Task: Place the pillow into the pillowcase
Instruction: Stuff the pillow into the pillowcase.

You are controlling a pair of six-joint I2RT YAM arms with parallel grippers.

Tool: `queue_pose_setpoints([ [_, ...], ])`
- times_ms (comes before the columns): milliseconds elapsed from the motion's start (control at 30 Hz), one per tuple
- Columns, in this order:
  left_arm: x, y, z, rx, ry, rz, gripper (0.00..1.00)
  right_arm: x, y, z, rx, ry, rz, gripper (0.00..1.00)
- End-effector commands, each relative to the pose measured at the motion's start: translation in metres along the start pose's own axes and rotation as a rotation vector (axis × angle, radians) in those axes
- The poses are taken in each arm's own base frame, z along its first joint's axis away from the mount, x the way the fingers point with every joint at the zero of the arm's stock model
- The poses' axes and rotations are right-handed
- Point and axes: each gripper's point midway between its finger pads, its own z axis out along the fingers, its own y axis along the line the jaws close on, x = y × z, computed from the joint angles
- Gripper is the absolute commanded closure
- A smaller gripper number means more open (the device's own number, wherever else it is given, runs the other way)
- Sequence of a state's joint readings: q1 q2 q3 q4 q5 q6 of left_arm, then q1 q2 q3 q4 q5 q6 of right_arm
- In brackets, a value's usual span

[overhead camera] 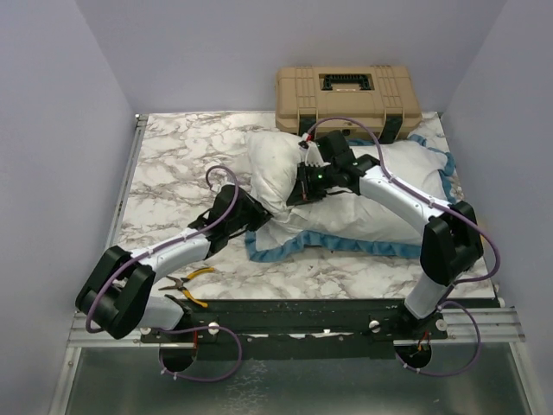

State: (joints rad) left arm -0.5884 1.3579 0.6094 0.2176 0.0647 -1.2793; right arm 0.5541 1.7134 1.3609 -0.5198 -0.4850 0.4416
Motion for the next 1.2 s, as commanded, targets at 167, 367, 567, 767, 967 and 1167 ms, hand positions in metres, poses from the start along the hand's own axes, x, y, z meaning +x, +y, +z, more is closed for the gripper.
queue_pose_setpoints([
  [167,0.043,-0.048,-0.016,0.18,0.199,0.115,1.0,0.035,-0.009,0.053,0.146,0.101,-0.137,1.0],
  [367,0.037,-0.091,-0.044,0.316,0.167,0.119,1.0,0.049,-0.037,0.063,0.248,0.147,-0.157,1.0],
  [567,0.037,-0.119,-0.068,0.428,0.176,0.089,1.0,0.066,-0.067,0.063,0.369,0.193,-0.16,1.0],
  [767,0.028,-0.131,-0.078,0.486,0.131,0.039,1.0,0.077,-0.069,0.057,0.36,0.217,-0.244,1.0],
  [967,0.009,-0.134,-0.076,0.505,0.04,-0.029,1.0,0.119,-0.02,0.054,0.01,0.326,-0.241,1.0],
  [1167,-0.024,-0.126,-0.081,0.464,-0.126,-0.071,1.0,0.187,-0.002,0.017,-0.203,0.552,-0.14,1.0],
])
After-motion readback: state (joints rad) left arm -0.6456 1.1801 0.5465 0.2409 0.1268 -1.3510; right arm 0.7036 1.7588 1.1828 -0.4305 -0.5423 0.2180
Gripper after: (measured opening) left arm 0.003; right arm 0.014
